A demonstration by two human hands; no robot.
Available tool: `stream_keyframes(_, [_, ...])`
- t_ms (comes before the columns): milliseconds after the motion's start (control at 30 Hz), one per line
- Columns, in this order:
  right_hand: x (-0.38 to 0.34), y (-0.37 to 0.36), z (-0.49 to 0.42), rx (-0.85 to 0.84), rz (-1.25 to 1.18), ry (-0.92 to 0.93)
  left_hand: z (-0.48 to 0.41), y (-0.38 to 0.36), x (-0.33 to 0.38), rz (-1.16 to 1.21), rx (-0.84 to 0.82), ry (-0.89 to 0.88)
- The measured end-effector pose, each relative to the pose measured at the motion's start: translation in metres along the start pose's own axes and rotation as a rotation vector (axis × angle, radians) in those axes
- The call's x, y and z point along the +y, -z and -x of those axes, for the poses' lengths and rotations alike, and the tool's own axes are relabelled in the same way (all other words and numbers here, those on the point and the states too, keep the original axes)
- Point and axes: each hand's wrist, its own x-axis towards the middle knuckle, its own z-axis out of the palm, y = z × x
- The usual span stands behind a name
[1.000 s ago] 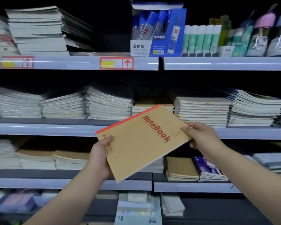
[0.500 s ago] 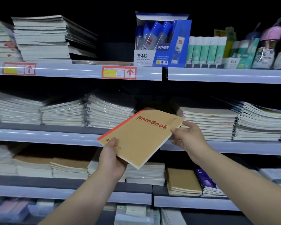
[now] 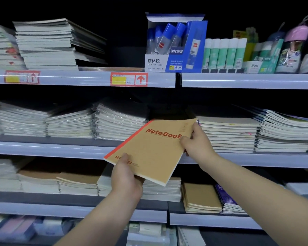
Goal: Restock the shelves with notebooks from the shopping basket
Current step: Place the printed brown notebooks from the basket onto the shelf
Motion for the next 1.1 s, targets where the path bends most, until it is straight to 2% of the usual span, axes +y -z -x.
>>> stream_keyframes(100, [-0.007,0.008,-0.016,-0.013,0.000,-0.008,0.009,-0.008,-0.011,-0.013,-0.031,0.029])
stream_keyframes(233, [-0.005,0.017,-0.036,0.107,0.060,-0.090,0.019,-0.023,-0.024,-0.048,-0.086,0.138])
stream_keyframes(333, [-0.004,0.015,-0.037,0.136,0.085,-0.138,0.017,-0.035,-0.022,-0.036,-0.081,0.165])
stream_keyframes(400, [-0.001,0.011,-0.031,0.125,0.158,-0.099,0.013,-0.042,-0.021,-0.026,-0.076,0.177])
stream_keyframes(533, [0.005,0.006,0.005,0.079,0.514,0.179,0.005,-0.048,-0.026,-0.032,-0.092,0.171])
stream_keyframes(600, [0.003,0.007,0.026,-0.048,0.624,0.366,0.000,-0.050,-0.030,-0.056,-0.100,0.141])
stream_keyframes(667, [0.002,0.010,0.039,-0.137,0.837,0.563,-0.003,-0.053,-0.032,-0.098,-0.091,0.115])
stream_keyframes(733, [0.004,0.011,0.041,-0.086,1.083,0.783,-0.005,-0.056,-0.035,-0.157,-0.103,0.079])
stream_keyframes(767, [0.004,0.012,0.041,-0.067,1.172,0.833,-0.005,-0.057,-0.036,-0.177,-0.126,0.056])
stream_keyframes(867, [0.005,0.013,0.033,-0.124,1.180,0.765,-0.011,-0.056,-0.036,-0.263,-0.207,-0.068])
stream_keyframes(1000, [0.007,0.021,0.021,-0.068,1.148,0.639,-0.023,-0.053,-0.028,-0.493,-0.275,-0.349])
stream_keyframes(1100, [0.010,0.019,0.013,-0.071,1.132,0.549,-0.035,-0.048,-0.025,-0.667,-0.326,-0.466])
